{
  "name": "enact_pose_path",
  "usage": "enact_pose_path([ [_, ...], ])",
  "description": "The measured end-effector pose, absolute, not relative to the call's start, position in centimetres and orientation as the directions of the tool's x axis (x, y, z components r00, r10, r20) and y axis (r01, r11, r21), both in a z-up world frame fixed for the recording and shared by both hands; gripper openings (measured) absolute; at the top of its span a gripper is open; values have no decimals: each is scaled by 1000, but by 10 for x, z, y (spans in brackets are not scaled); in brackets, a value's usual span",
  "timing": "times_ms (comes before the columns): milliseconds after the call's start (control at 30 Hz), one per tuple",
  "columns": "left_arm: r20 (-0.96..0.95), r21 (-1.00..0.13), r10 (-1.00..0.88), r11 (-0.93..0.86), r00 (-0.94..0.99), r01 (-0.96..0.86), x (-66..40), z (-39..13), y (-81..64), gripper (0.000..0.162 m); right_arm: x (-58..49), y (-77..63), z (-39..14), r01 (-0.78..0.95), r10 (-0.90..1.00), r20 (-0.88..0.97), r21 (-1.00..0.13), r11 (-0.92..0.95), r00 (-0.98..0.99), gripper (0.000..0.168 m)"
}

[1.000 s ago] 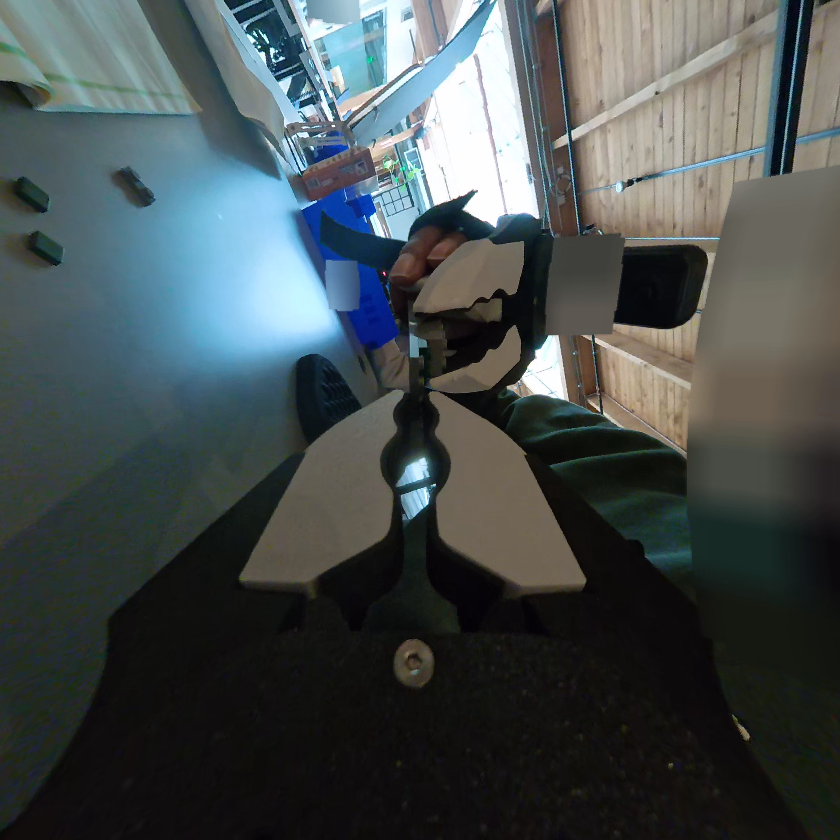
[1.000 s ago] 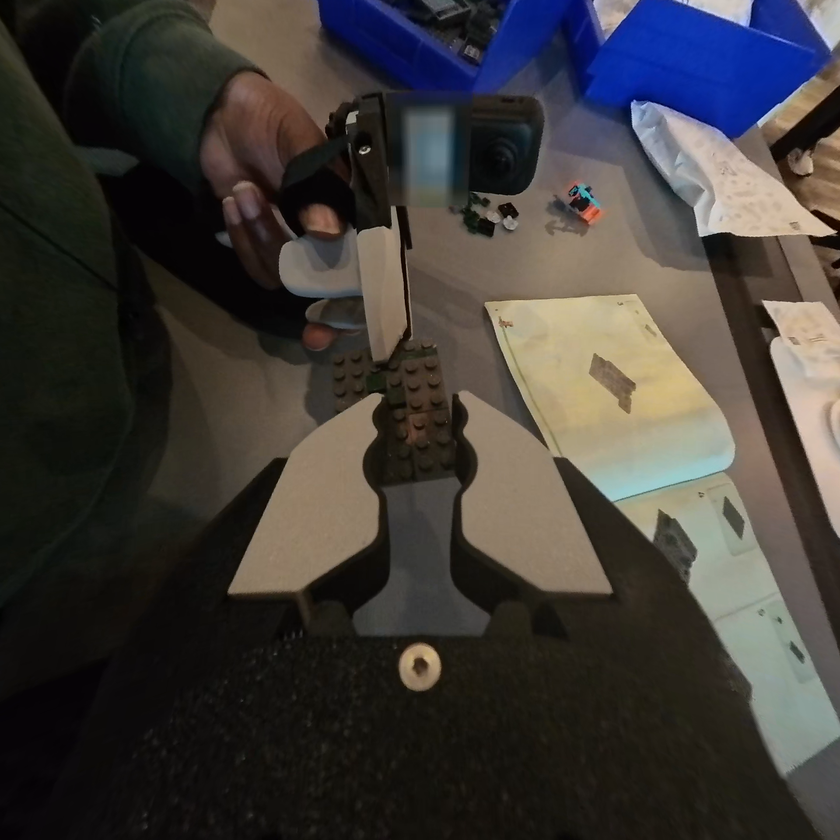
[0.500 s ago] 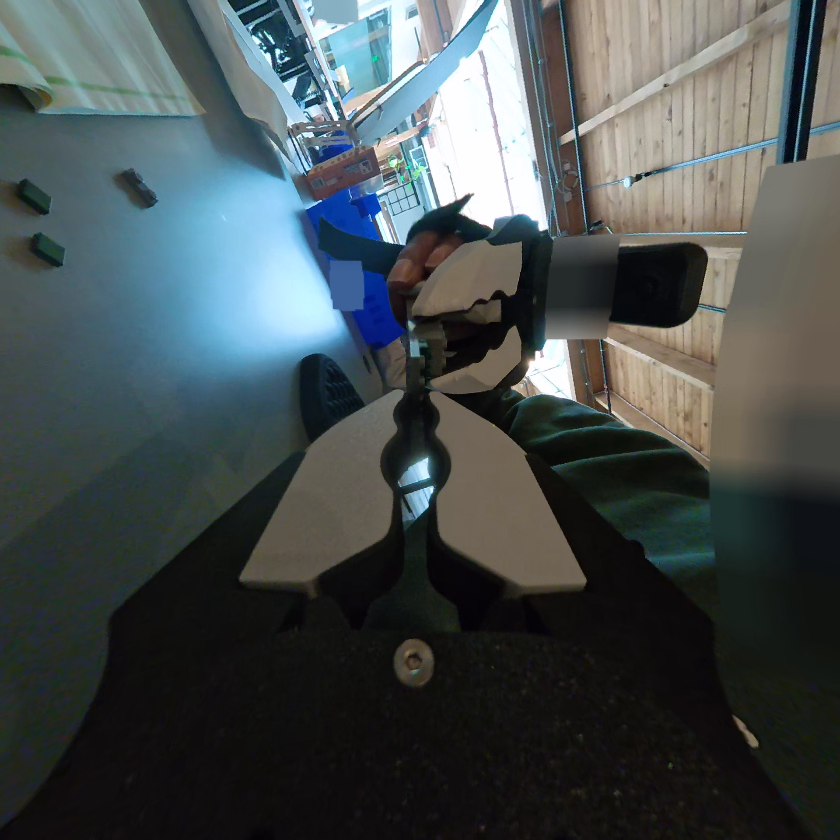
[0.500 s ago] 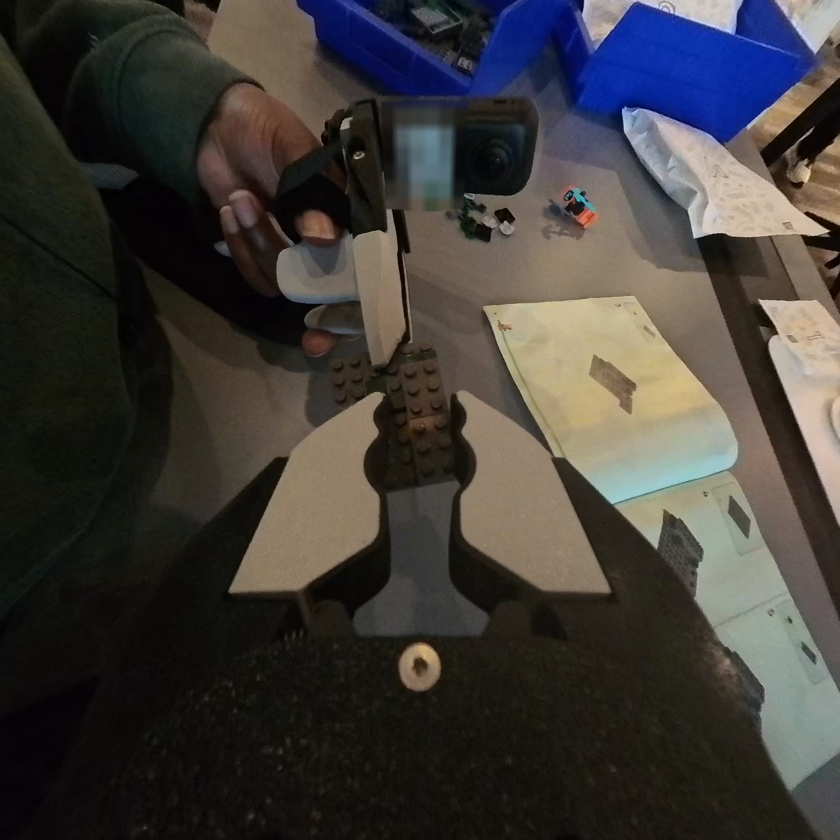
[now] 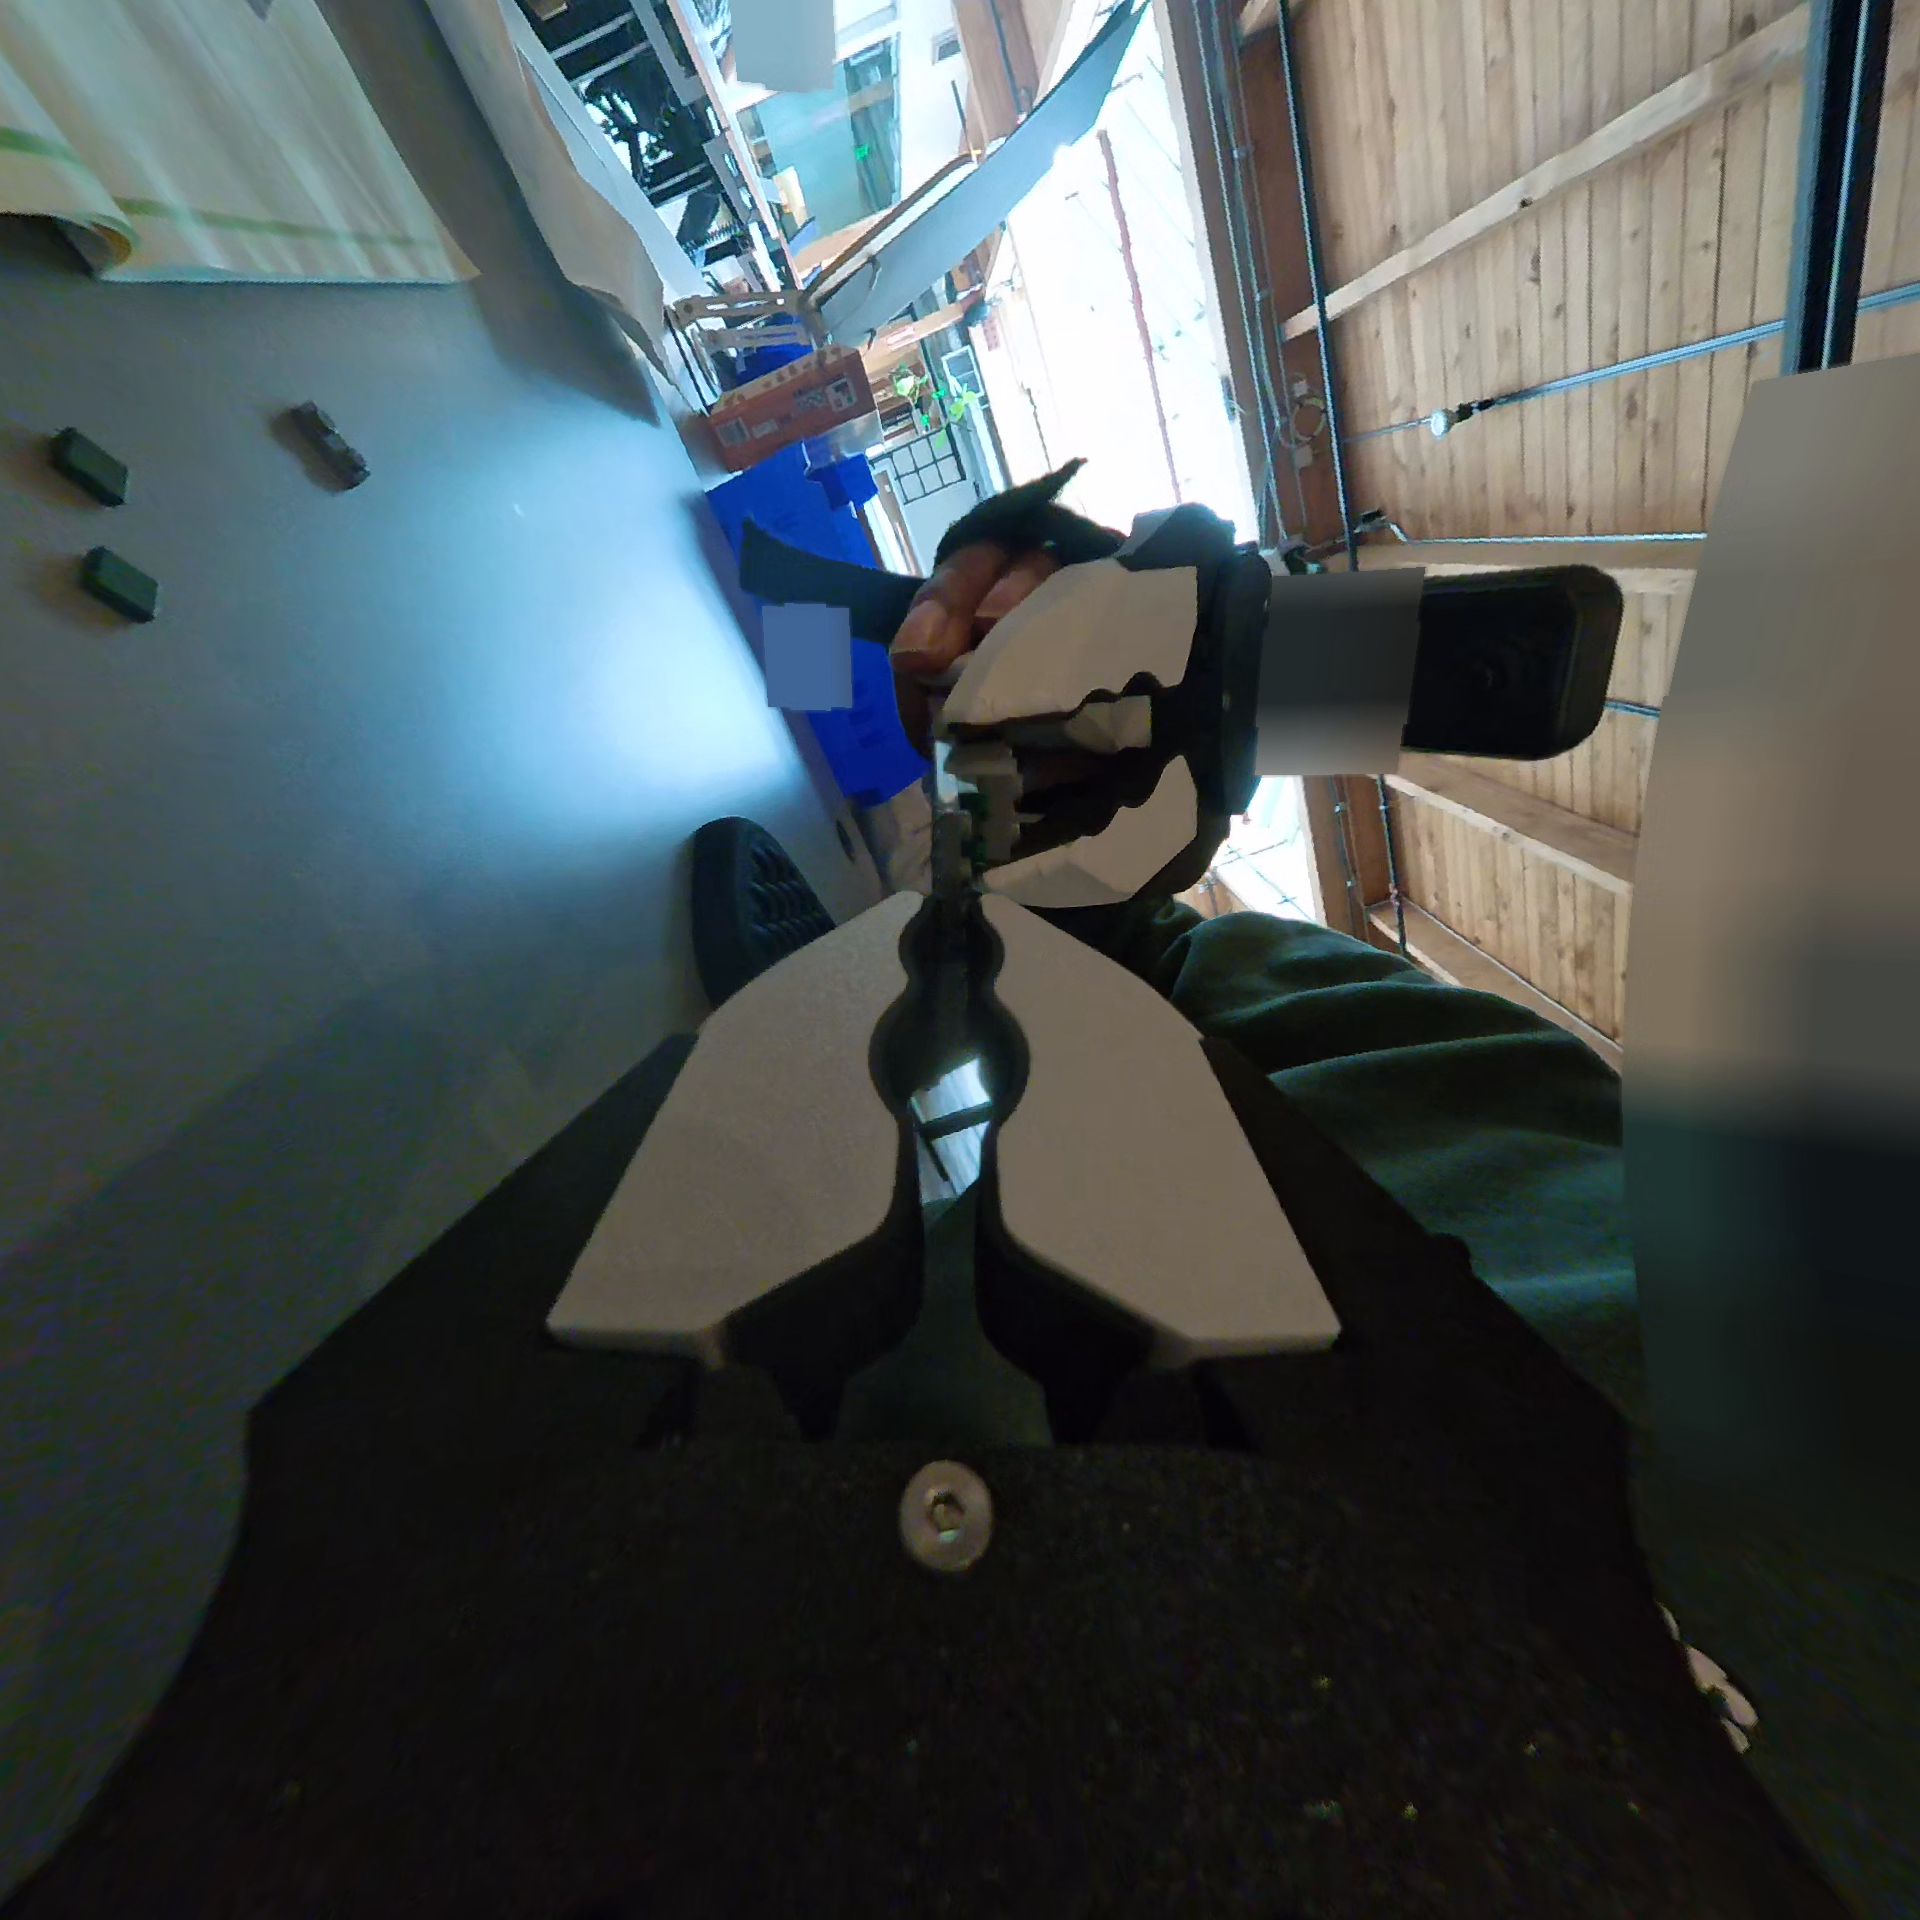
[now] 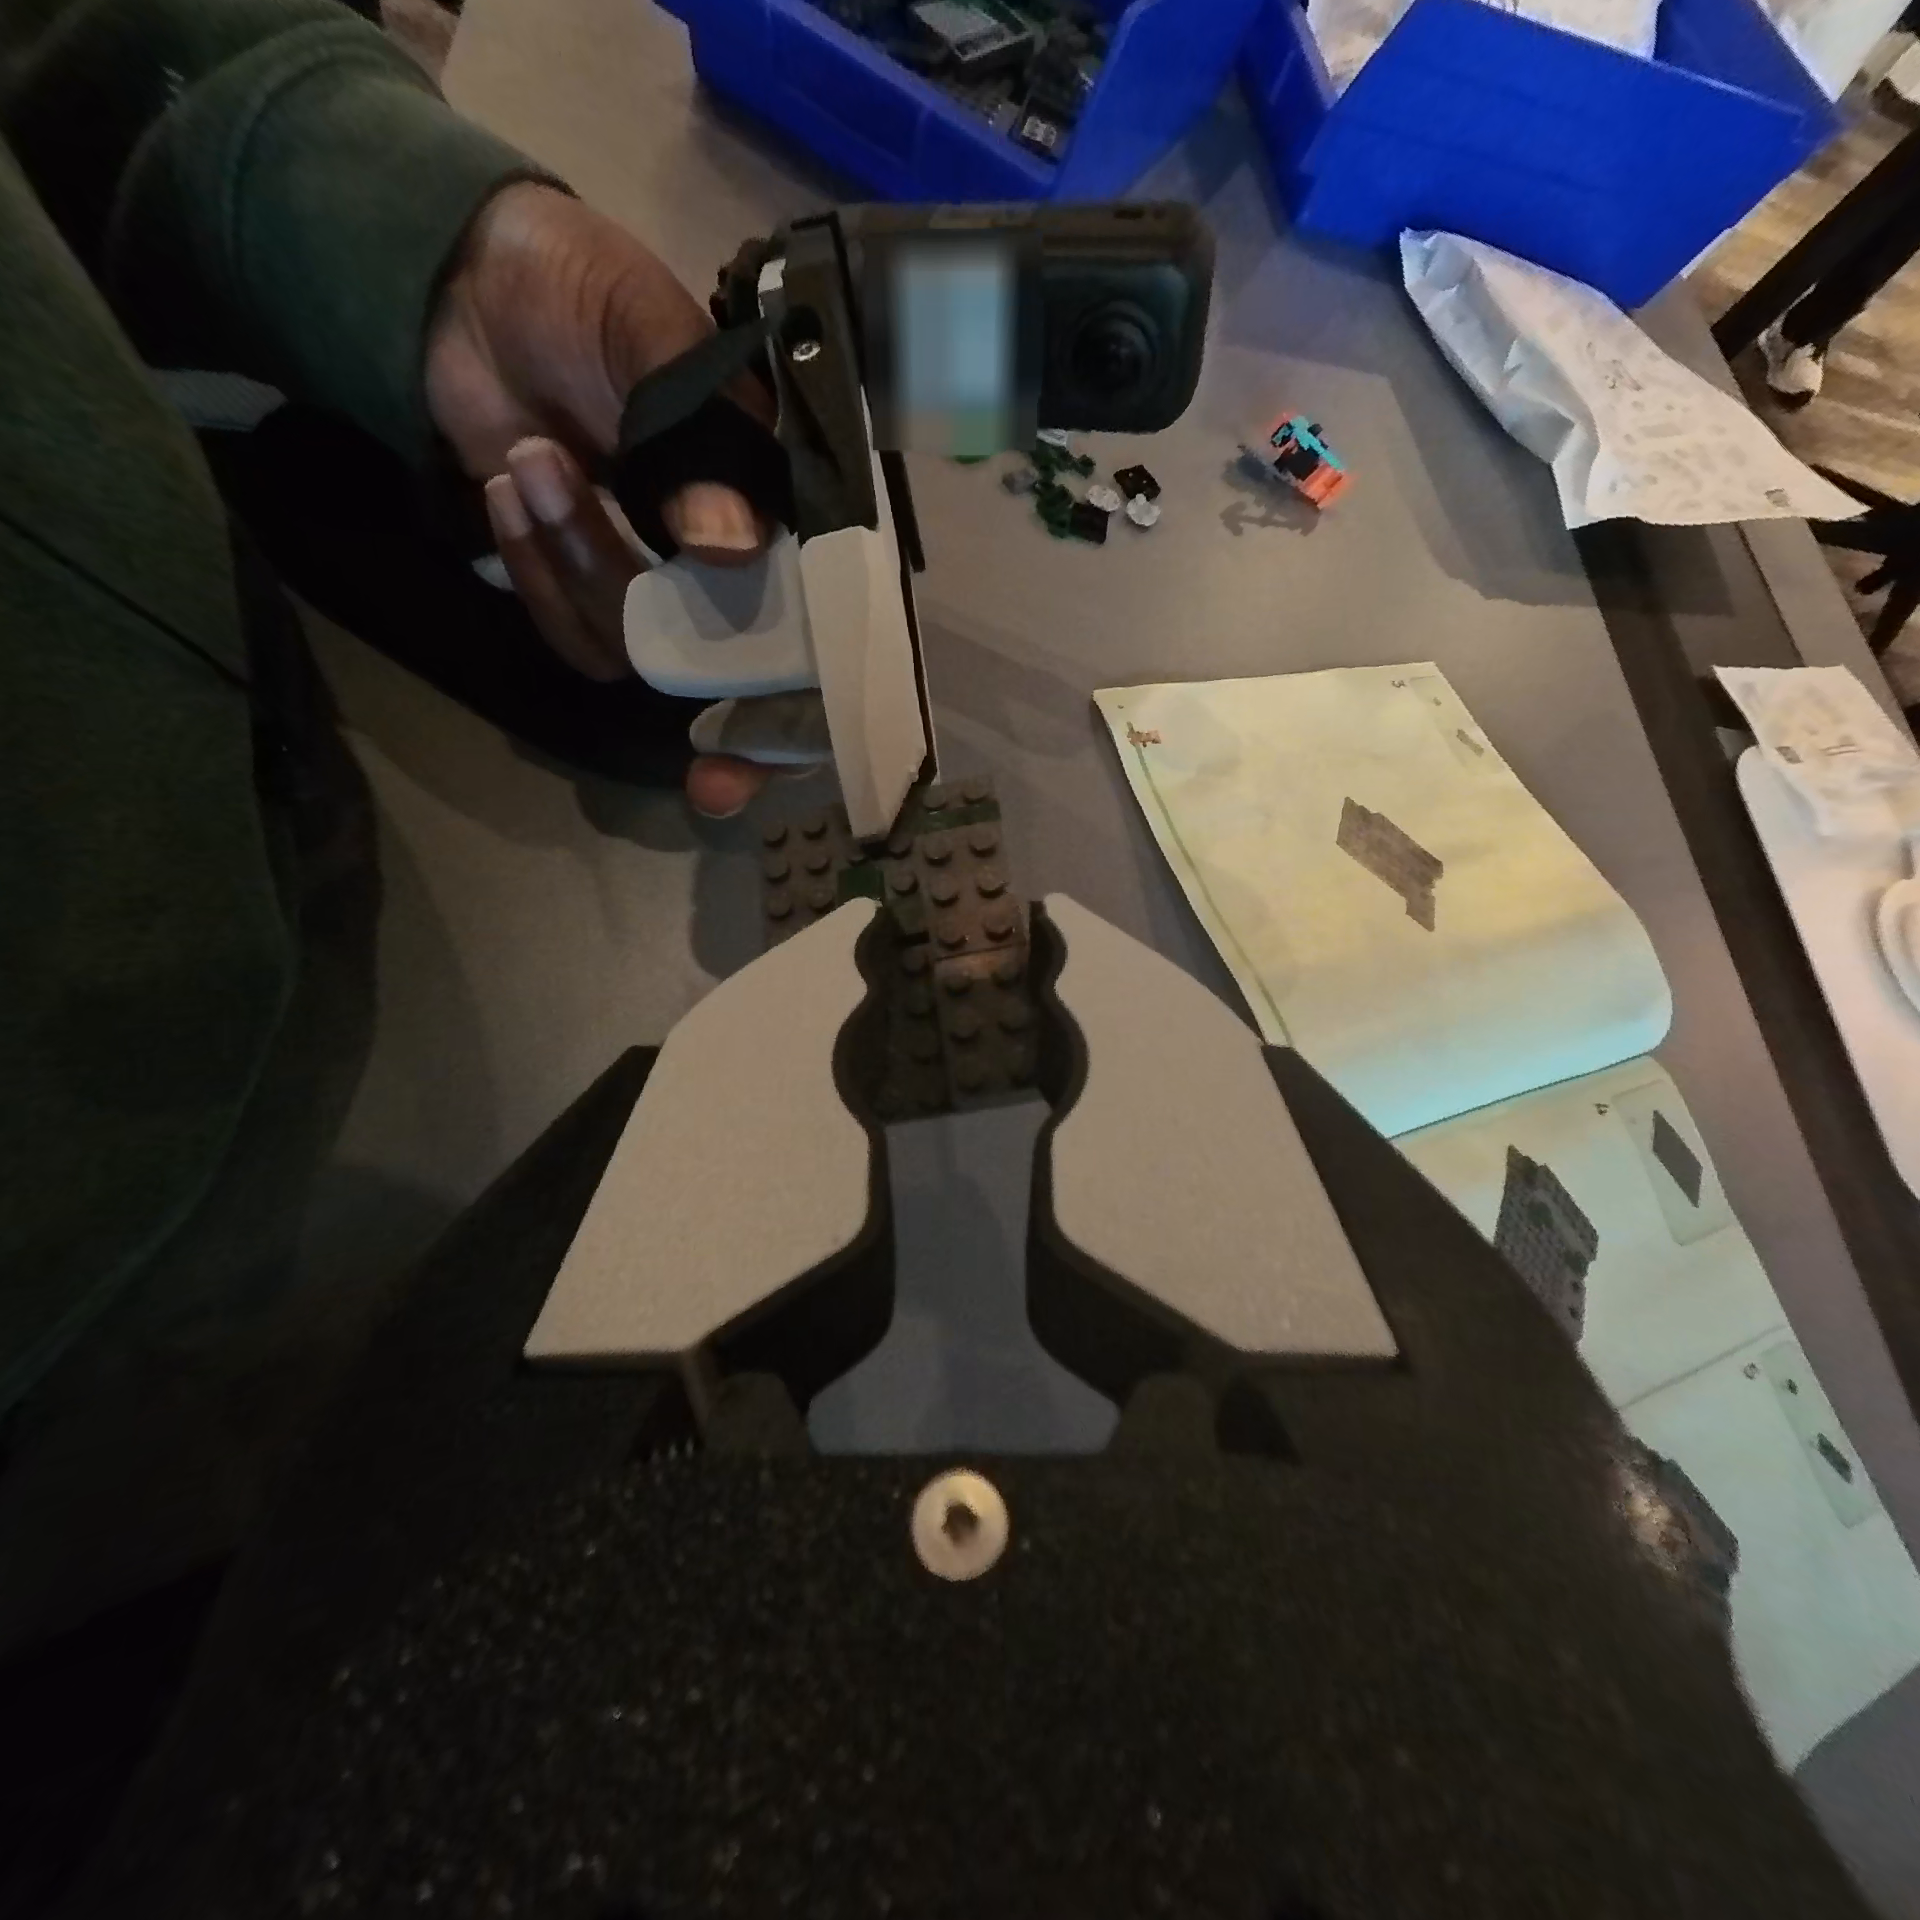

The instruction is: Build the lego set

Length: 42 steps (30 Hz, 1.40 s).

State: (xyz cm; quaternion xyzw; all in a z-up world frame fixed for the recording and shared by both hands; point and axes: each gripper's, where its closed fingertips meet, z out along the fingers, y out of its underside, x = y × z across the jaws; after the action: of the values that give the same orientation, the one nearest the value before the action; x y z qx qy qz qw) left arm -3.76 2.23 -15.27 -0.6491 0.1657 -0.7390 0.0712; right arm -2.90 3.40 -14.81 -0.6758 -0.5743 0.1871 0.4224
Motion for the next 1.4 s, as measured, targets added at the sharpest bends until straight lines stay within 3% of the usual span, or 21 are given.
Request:
enact_pose_path([
  [933,934,-347,-334,-933,-126,-96,-38,-156,22,5,-29,33,-148,610,914,262,-792,19,311,17],
  [1033,926,-361,-348,-930,-145,-70,-41,-147,28,5,-28,32,-145,606,907,265,-795,13,327,40],
  [1167,923,-365,-352,-928,-153,-69,-40,-143,30,5,-28,35,-135,566,890,259,-824,2,374,49],
  [1400,923,-371,-360,-926,-139,-66,-34,-146,28,5,-34,39,-142,613,878,303,-790,15,369,41],
])
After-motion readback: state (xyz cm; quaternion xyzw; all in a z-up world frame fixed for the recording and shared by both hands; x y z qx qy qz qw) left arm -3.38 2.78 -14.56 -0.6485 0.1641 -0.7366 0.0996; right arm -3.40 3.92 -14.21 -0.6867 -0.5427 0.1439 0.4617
